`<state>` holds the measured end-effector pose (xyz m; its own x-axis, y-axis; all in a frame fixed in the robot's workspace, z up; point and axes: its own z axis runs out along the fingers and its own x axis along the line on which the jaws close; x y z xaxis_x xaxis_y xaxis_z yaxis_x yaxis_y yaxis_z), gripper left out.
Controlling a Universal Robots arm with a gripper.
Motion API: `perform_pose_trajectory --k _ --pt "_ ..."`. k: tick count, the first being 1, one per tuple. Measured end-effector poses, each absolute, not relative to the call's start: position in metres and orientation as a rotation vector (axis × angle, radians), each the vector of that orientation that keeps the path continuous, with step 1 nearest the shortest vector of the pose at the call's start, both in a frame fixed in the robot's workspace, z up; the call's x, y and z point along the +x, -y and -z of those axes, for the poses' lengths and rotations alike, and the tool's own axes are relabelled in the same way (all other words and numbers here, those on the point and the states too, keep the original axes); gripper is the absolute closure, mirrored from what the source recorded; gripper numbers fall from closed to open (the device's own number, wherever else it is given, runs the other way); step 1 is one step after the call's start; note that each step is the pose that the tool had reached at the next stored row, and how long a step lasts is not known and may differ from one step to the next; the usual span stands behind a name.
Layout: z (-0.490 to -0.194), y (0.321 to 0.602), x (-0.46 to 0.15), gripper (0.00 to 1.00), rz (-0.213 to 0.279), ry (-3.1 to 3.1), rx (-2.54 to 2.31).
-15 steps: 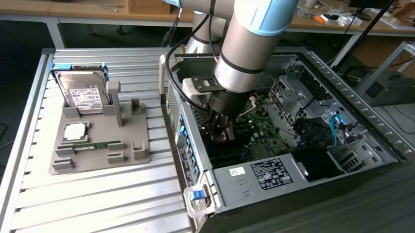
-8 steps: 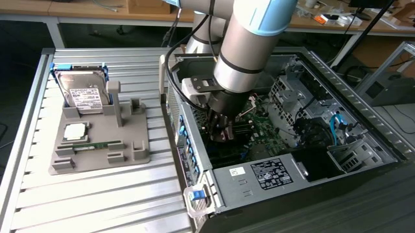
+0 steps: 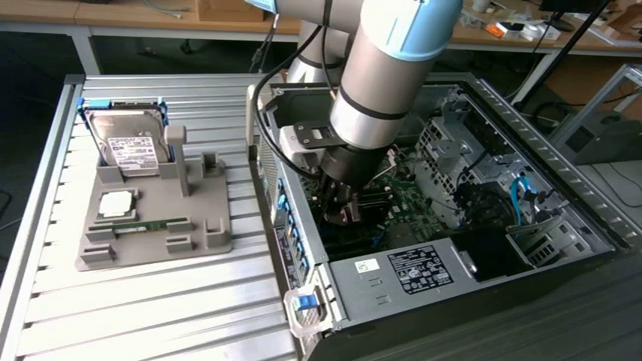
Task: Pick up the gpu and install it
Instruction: 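Press down on the gpu until it lock into place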
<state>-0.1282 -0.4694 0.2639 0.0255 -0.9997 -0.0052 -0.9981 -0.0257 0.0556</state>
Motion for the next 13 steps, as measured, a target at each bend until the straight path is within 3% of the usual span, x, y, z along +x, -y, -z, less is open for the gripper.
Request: perform_pose_trajectory --k 13 --pt "-0.28 0.457 -0.123 0.89 0.064 2.166 2.223"
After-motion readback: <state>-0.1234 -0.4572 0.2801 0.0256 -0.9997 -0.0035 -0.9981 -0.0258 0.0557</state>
